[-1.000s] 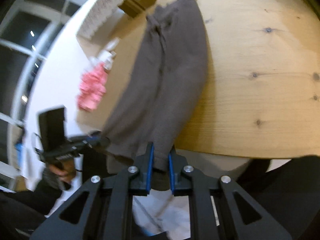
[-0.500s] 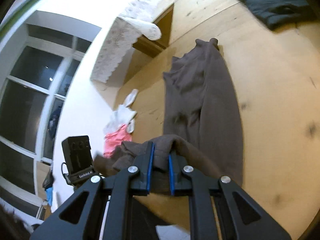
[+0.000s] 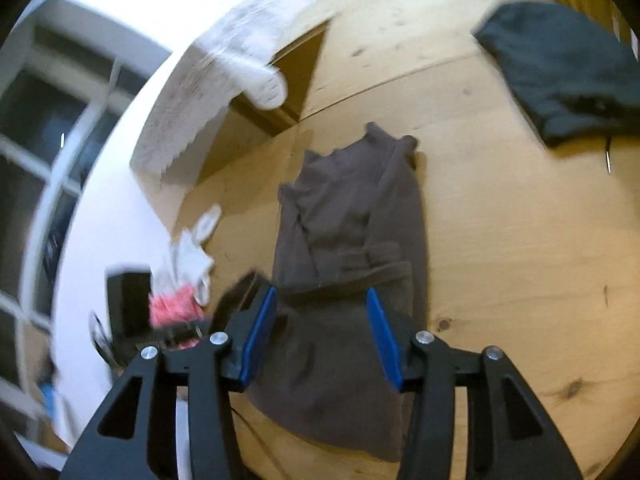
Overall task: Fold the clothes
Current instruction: 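Fold the lifted end over the garment middle with the left gripper, release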
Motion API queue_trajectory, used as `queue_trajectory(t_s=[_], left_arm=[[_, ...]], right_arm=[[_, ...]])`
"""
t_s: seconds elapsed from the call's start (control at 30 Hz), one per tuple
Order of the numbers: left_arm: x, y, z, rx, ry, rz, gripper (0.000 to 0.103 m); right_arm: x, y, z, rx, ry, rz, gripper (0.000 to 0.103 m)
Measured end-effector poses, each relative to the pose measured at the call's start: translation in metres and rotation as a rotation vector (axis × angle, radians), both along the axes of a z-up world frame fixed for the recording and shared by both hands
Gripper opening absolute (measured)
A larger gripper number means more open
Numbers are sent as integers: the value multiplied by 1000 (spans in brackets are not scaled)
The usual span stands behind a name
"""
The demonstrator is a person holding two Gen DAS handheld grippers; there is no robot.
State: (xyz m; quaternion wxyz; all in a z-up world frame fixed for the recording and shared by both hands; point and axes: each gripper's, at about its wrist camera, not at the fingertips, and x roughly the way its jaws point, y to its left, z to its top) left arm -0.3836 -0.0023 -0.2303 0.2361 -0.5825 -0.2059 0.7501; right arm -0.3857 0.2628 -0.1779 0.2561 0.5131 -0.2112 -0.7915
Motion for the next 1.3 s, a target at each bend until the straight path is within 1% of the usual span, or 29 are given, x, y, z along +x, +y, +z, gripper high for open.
queue_trajectory(t_s=[0.03, 0.1, 0.13, 0.17, 0.2, 0.3, 0.33, 0.37, 0.43, 0.5, 0.53, 0.57, 0.63, 0.7, 0.73, 0.8, 0.83, 0.87, 0.9, 0.93, 0.97, 1.0, 1.03, 1.07, 1.1, 1.13, 1.17, 1.23, 1.3], left_arm=[[-1, 1, 1, -16, -2, 1, 22], [-5, 0, 3, 3, -7, 13, 23], [-6, -2, 3, 20, -14, 22, 27], [-9, -2, 2, 30, -21, 29, 32], [-11, -1, 0, 23, -21, 36, 37], [-14, 0, -2, -15, -10, 50, 37], [-14, -1, -1, -14, -9, 55, 37], [-14, -4, 1, -16, -1, 65, 37], [-9, -16, 14, -50, 54, 94, 37], [-1, -25, 30, -102, 120, 103, 39], [6, -24, 41, -137, 162, 78, 39], [13, -20, 47, -147, 194, 44, 40], [24, -7, 54, -136, 250, -36, 42], [30, 11, 49, -113, 289, -121, 42], [27, 20, 40, -114, 281, -148, 41], [19, 38, 19, -116, 257, -196, 39], [12, 44, 7, -118, 247, -200, 39], [2, 48, -8, -160, 237, -186, 40], [-9, 51, -22, -217, 226, -167, 37], [-20, 50, -38, -267, 192, -137, 24], [-24, 42, -46, -261, 155, -98, 19], [-27, 33, -51, -237, 120, -57, 17], [-25, 28, -48, -247, 123, -41, 16], [-21, 25, -43, -271, 140, -34, 17], [-15, 25, -34, -307, 173, -37, 20], [-6, 27, -24, -325, 210, -49, 28], [4, 29, -13, -334, 247, -62, 31], [23, 35, -6, -272, 258, -107, 34], [41, 42, -2, -198, 258, -155, 35]], right_arm=[[8, -13, -2, 23, 17, 41, 44], [20, -43, -11, 57, 32, 137, 29], [24, -60, -17, 70, 30, 192, 28], [27, -82, -27, 113, 24, 255, 26], [27, -99, -35, 151, 23, 292, 25], [14, -140, -55, 238, 54, 341, 25], [2, -144, -60, 288, 64, 301, 25], [-7, -143, -62, 286, 50, 272, 25], [-20, -127, -58, 221, 12, 207, 25], [-16, -102, -39, 159, 52, 146, 25], [-12, -86, -29, 124, 76, 112, 25], [-7, -71, -19, 92, 100, 80, 25], [2, -52, -14, 132, 119, 39, 25], [7, -47, -24, 211, 111, 60, 25], [8, -47, -31, 239, 100, 75, 25], [3, -53, -50, 245, 47, 123, 25], [0, -55, -60, 278, 32, 134, 25], [-7, -52, -74, 364, 15, 96, 21], [-11, -41, -79, 355, -6, 61, 13], [-14, -31, -84, 345, -27, 26, 6], [-18, -20, -88, 337, -46, -9, 4], [-14, -11, -83, 340, -39, -34, 7], [-11, -2, -78, 344, -29, -58, 9], [-3, 3, -69, 374, 10, -69, 10], [6, 4, -63, 343, 29, -57, 11], [14, 5, -56, 312, 48, -45, 13], [22, 6, -50, 281, 66, -33, 16], [38, -4, -47, 227, 85, 11, 24], [47, -22, -61, 254, 78, 81, 26]])
